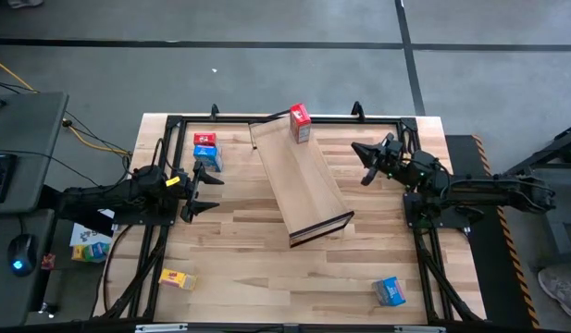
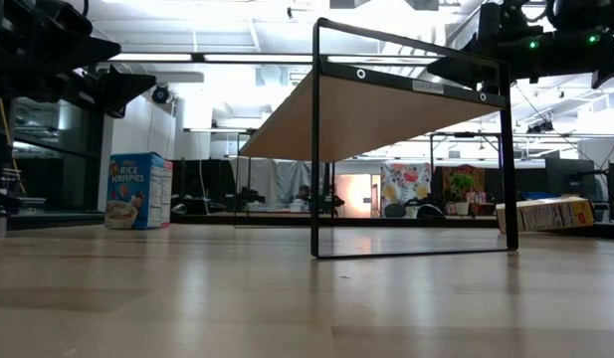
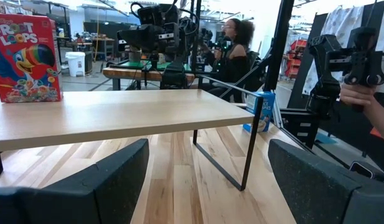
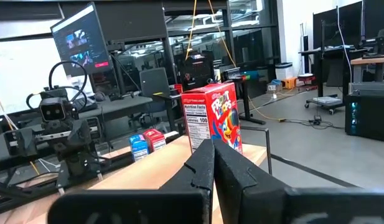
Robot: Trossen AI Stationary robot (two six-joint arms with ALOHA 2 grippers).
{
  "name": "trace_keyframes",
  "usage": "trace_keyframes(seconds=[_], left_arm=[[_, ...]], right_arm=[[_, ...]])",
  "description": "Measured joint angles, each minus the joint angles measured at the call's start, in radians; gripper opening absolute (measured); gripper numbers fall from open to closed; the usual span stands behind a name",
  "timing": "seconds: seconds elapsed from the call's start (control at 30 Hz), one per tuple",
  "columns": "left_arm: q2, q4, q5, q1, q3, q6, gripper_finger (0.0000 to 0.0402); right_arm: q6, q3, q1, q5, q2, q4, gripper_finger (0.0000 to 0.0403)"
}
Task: Stack cereal on shelf
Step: Put the red cereal box aligned with the other red cereal box on the shelf
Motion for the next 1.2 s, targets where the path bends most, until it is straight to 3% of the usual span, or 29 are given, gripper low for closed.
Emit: trace_keyframes(seconds=[0.63, 0.83, 1.03, 1.2], left_arm=[[0.000, 0.004, 0.000, 0.000, 0.000, -0.020, 0.0322], [0.000, 0.083, -0.002, 0.000, 0.000, 0.001, 0.0322], [0.003, 0.254, -0.093, 0.003, 0.000, -0.010, 0.0322], [0.091, 0.179, -0.174, 0.005, 0.051, -0.090, 0.0322]], right_arm=[[-0.035, 0.000, 0.000, -0.077, 0.000, -0.004, 0.0000], [-0.037, 0.000, 0.000, -0.076, 0.000, -0.016, 0.0000], [-0.035, 0.000, 0.000, -0.076, 0.000, -0.016, 0.0000], [-0.034, 0.000, 0.000, -0.075, 0.000, -0.016, 0.0000]])
